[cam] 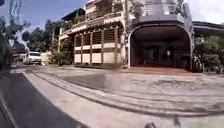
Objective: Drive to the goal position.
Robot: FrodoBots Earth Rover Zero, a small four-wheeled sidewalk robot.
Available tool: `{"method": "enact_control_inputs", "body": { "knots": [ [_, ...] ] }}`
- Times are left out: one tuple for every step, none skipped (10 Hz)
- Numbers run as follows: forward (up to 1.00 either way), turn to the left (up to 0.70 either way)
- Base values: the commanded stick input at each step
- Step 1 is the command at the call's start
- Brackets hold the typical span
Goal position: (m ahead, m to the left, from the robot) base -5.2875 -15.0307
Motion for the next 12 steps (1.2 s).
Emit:
{"method": "enact_control_inputs", "body": {
  "knots": [
    [0.00,-0.85],
    [0.00,-0.85],
    [0.00,-0.85],
    [0.00,-0.85],
    [0.00,-0.85],
    [0.00,-0.85],
    [0.00,-0.85],
    [0.00,-0.85],
    [0.00,-0.85],
    [0.00,-0.85],
    [0.00,-0.85],
    [0.00,-0.85]
  ]
}}
